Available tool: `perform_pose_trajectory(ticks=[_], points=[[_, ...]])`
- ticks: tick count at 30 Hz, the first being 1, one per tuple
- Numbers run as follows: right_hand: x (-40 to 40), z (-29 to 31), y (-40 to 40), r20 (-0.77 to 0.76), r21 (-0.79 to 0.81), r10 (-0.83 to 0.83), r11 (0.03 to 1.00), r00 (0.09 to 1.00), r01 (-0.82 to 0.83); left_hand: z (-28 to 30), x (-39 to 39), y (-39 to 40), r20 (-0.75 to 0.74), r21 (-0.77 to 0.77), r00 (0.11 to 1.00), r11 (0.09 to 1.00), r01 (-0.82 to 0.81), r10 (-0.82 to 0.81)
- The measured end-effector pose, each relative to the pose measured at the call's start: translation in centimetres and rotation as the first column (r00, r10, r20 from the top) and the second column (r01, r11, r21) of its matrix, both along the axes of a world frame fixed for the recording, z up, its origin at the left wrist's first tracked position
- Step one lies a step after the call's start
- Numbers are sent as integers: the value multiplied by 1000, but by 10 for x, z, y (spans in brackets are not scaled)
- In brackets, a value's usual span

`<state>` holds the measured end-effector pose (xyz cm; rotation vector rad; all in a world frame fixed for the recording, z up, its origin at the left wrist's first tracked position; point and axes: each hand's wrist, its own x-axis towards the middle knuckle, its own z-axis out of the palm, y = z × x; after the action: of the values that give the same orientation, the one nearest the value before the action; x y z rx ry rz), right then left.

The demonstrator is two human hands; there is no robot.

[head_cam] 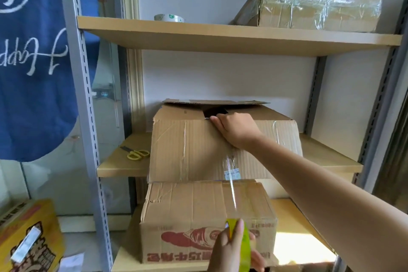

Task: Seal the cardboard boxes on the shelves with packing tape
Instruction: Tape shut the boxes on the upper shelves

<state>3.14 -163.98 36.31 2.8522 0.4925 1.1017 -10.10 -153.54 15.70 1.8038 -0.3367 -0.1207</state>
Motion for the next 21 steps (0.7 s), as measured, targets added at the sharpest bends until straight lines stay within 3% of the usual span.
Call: perform_pose_trajectory(ticks=[2,4,6,13,16,21], points=[[2,-3,0,29,-6,11,1000,1000,-11,-14,17,4,-124,-131,989,990,59,-76],[6,-3,-1,37,-8,14,1000,999,-14,-15,26,5,-158,-263,975,959,109,-154],[8,-4,-3,47,-9,12,1000,999,-11,-12,27,2,-158,-280,974,954,111,-160],[5,-15,-4,78,-60,18,998,997,-13,-25,31,-11,-138,-228,989,973,13,-46],[-10,-40,-3,155,-161,-36,985,987,61,-27,42,-9,-147,-184,989,983,-11,-16],[-65,-94,-28,41,-418,139,902,989,-109,-22,42,-1,-136,-163,988,985,51,-73]])
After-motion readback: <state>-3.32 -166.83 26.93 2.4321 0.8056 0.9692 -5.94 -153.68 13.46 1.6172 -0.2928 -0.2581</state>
